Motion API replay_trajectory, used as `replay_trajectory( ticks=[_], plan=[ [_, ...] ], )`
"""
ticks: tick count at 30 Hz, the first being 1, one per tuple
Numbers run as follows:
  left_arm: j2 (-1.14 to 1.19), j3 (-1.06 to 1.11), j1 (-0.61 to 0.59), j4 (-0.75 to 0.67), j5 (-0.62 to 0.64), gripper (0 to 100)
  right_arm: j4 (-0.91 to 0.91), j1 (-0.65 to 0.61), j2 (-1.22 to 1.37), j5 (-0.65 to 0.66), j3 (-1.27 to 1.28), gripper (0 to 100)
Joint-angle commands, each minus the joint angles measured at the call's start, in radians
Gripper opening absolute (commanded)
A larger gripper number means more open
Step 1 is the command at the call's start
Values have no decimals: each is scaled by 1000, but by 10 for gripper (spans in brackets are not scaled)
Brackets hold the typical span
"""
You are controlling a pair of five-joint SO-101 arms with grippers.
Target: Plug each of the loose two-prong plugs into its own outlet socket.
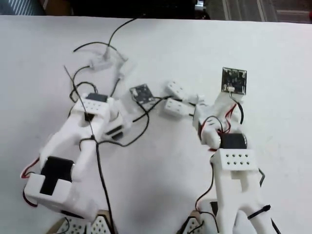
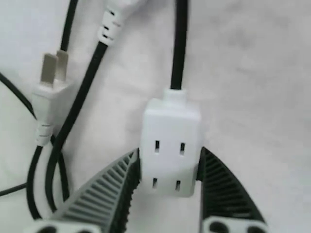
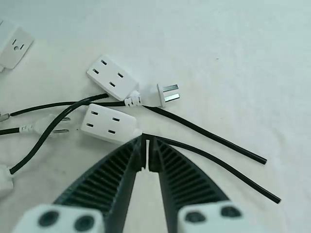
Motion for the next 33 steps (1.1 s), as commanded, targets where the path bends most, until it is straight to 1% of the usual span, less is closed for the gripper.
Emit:
replay_trajectory(
  ticks=[1,5,9,12,14,16,21,24,26,30,33],
  plan=[
    [-24,-5,74,89,-2,106,-15,-4,-27,-8,-44,18],
    [-76,26,142,129,12,93,-15,-2,-30,-8,-44,18],
    [-196,95,189,127,104,102,-15,-2,-30,-8,-44,18],
    [-282,152,209,126,147,180,-15,-2,-30,-8,-46,18],
    [-326,180,202,110,193,240,-15,-2,-30,-8,-46,18],
    [-358,204,189,92,219,280,-15,-2,-30,-8,-46,18],
    [-395,224,176,100,218,286,-15,-2,-30,-8,-46,18],
    [-437,206,133,133,219,286,-13,-2,-30,-8,-46,18],
    [-496,178,79,175,222,286,-13,-2,-30,-8,-46,18],
    [-677,157,-27,244,229,286,-13,-5,-30,-2,-51,18],
    [-837,203,-113,249,265,254,-10,-21,-30,91,-61,18]
  ],
)
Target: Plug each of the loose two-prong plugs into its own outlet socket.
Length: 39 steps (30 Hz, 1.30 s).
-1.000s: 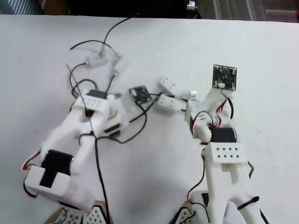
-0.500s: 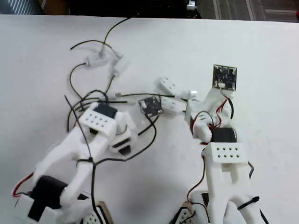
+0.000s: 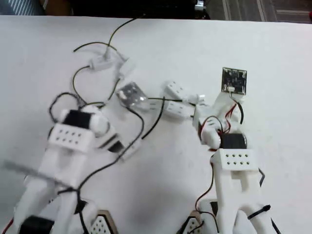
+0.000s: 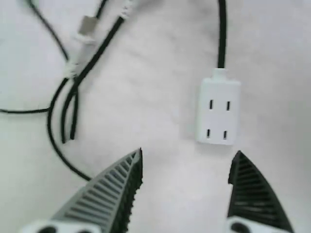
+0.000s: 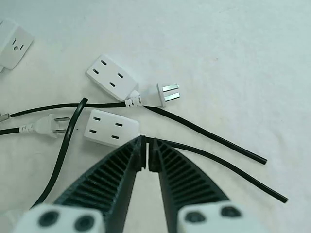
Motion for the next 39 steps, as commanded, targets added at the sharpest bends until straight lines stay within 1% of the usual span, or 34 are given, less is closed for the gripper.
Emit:
replay_trajectory(
  ticks=[1,4,7,10,13,17,19,22,30,35,39],
  plan=[
    [-216,23,-108,11,55,242,-4,-31,-22,92,-72,18],
    [-357,101,-209,15,95,229,87,-85,-21,160,-118,21],
    [-463,183,-305,9,146,229,225,-170,-19,212,-189,63],
    [-536,252,-389,9,181,227,315,-265,-19,239,-252,80],
    [-584,330,-447,-3,229,226,349,-378,8,310,-301,80],
    [-616,473,-506,-123,269,226,351,-489,145,419,-388,93],
    [-621,516,-536,-169,272,226,351,-515,240,474,-456,129],
    [-622,542,-555,-183,273,226,351,-527,395,511,-594,170],
    [-624,569,-556,-187,273,226,351,-593,796,635,-951,170],
    [-624,588,-556,-189,272,226,351,-634,992,695,-1109,170],
    [-624,589,-556,-189,272,226,349,-639,1130,732,-1234,172]
  ],
)
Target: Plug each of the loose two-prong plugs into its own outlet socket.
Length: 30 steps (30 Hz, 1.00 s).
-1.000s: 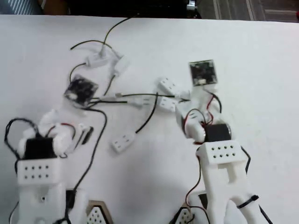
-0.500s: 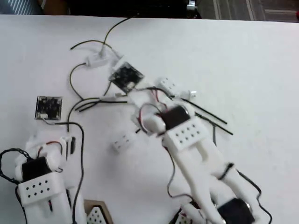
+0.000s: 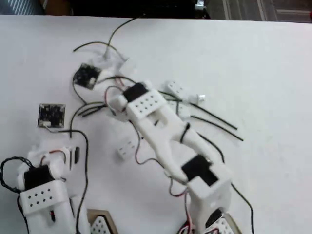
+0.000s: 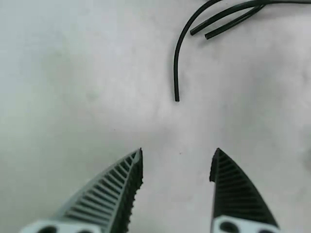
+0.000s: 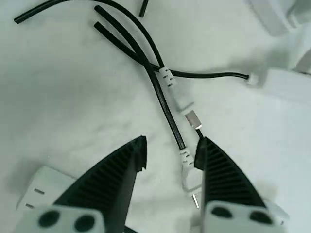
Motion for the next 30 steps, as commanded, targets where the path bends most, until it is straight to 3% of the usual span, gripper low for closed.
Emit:
replay_trajectory(
  ticks=[1,13,20,26,30],
  plan=[
    [-18,-3,-7,-20,6,226,4,-4,85,25,-150,172],
    [-18,5,-7,-20,3,226,5,21,415,80,-483,170],
    [-18,6,-4,-20,2,226,97,39,544,80,-651,169],
    [-18,8,-4,-20,2,226,182,38,639,80,-813,12],
    [-18,8,-4,-20,2,226,252,39,665,78,-910,16]
  ],
)
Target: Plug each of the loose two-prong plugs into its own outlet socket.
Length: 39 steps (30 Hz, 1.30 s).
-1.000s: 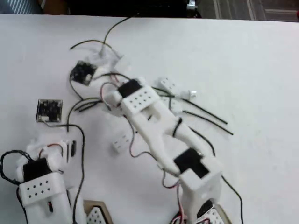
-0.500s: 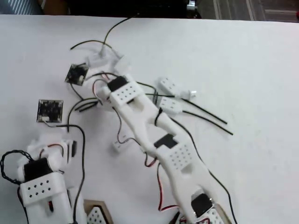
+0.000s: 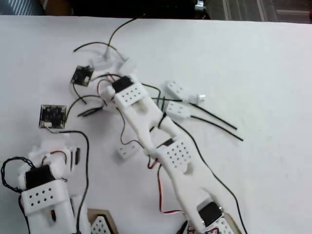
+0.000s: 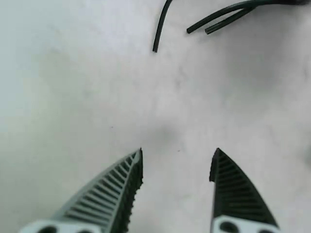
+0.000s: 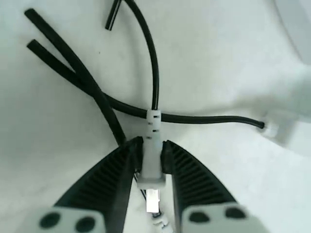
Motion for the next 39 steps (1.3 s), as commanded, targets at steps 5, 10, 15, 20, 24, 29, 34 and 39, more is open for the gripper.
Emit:
replay_trajectory(
  ticks=[5,10,15,20,24,29,34,39],
  plan=[
    [-18,-3,-4,-38,2,226,208,10,-13,-3,-262,17],
    [-18,-3,-4,-40,5,226,386,10,-5,-5,-454,17],
    [-18,-3,-4,-40,6,226,476,15,-15,-64,-514,17],
    [-18,-3,-4,-40,6,226,481,50,-51,-135,-479,17],
    [-18,18,-4,-80,8,226,483,68,-140,-164,-354,17],
    [-18,25,-4,-94,8,226,481,71,-328,-190,-115,17],
    [-18,25,-4,-92,8,226,479,85,-512,-193,183,17],
    [-18,25,-4,-94,8,226,478,128,-659,-195,463,17]
  ],
)
